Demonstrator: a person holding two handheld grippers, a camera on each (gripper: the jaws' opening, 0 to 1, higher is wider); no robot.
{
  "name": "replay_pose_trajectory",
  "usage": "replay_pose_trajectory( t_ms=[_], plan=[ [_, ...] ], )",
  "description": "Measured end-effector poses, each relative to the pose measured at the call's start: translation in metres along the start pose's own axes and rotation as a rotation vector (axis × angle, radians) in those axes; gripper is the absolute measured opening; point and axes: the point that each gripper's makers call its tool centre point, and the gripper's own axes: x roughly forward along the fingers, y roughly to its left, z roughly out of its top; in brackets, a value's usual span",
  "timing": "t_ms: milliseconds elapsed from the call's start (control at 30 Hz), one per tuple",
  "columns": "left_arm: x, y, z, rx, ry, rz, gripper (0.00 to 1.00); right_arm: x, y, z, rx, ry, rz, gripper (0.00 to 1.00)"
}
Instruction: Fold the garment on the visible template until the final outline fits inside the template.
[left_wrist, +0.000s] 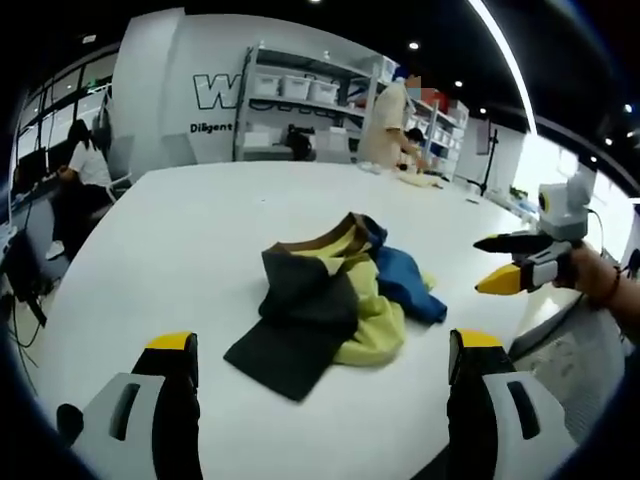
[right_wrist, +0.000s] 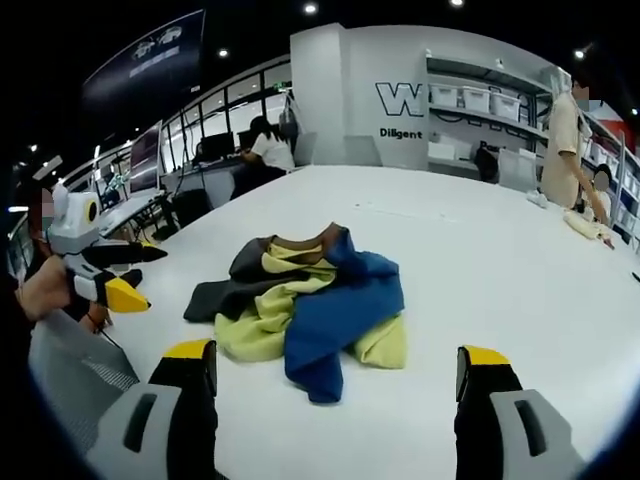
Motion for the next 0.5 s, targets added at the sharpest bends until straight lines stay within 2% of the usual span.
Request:
replay_pose_trajectory(
  t_ms=[367, 500],
  plan=[
    [-0.0009, 0.0036, -0.0013, -0.007, 0.005, 0.010, 0.99, 0.0005, -0.0001, -0.0018, 0.005, 0.007, -0.001, 0.99],
    [-0.0002, 0.0037, -0.0056, -0.016, 0.027, 0.009, 0.99, 0.0003, -0.0003, -0.0016, 0.006, 0.006, -0.002, 0.99]
  ],
)
